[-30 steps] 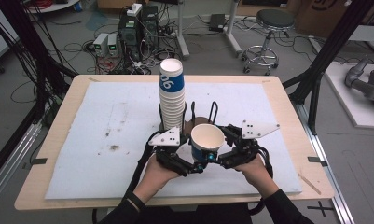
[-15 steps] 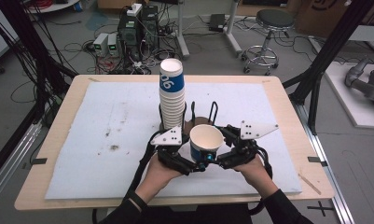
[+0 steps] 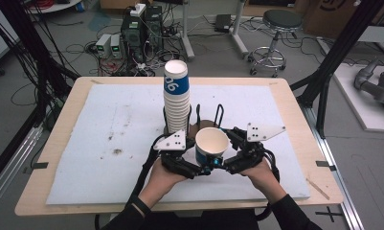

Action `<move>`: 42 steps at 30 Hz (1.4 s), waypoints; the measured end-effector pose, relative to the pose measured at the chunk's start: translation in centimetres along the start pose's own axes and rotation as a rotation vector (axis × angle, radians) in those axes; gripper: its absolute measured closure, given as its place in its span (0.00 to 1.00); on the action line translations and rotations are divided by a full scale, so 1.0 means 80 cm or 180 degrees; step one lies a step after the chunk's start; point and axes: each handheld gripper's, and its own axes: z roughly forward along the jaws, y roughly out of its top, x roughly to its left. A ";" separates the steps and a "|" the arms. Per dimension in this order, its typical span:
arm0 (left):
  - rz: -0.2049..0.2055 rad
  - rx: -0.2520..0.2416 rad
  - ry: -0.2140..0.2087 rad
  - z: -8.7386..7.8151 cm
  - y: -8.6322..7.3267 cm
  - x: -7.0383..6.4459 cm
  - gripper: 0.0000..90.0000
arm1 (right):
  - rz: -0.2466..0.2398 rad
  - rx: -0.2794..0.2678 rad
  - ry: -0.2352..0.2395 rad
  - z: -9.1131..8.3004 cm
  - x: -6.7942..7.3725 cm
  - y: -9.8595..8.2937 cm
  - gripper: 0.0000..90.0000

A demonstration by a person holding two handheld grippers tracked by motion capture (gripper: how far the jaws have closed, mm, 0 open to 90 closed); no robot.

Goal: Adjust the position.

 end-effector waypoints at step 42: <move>0.0117 0.0069 0.1013 -0.146 -0.011 0.003 0.16 | -0.0048 -0.0045 -0.0448 -0.040 -0.018 -0.007 0.26</move>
